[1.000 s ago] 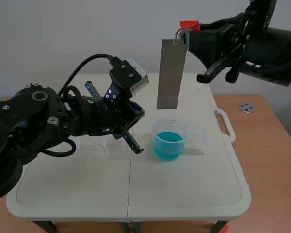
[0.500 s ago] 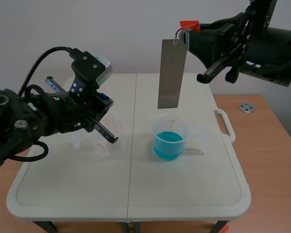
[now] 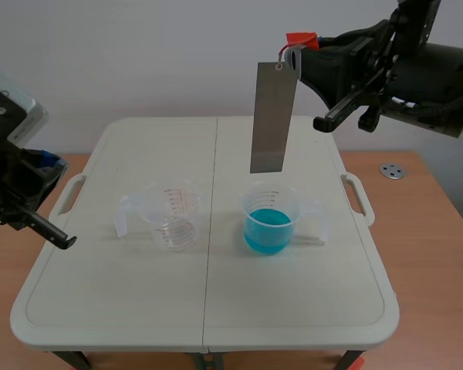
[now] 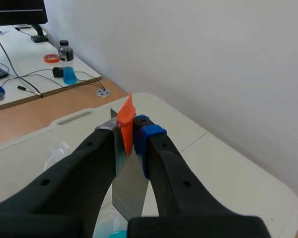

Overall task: Hold the metal plate by the orange handle, dip it into the blue solution, take it out and point at it, then put the plate back in the beaker on the left.
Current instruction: 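Raise the plate and point at it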

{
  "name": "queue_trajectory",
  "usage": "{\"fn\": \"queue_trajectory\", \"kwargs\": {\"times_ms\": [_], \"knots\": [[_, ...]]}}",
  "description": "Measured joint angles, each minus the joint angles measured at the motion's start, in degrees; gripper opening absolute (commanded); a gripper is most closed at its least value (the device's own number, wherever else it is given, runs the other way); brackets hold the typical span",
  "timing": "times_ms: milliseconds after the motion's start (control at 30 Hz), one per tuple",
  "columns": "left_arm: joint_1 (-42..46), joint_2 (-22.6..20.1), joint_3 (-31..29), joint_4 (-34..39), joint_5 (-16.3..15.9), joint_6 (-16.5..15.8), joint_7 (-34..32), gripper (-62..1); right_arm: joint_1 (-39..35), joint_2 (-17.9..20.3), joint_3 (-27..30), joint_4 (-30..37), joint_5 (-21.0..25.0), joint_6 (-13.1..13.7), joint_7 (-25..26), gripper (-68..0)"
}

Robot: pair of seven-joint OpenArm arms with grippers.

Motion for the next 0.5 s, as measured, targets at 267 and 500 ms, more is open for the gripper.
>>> {"fn": "queue_trajectory", "kwargs": {"times_ms": [267,500], "knots": [[18.0,-0.5,-11.1,4.3,1.1,1.2,-2.6,-58.2,0.2,-0.1,0.0,0.0,0.9,0.0,0.0,-66.0],[30.8,-0.5,-15.9,4.4,1.1,1.2,-2.5,-58.2,1.6,-0.5,-0.3,0.0,0.9,0.0,-0.2,-66.0]]}}
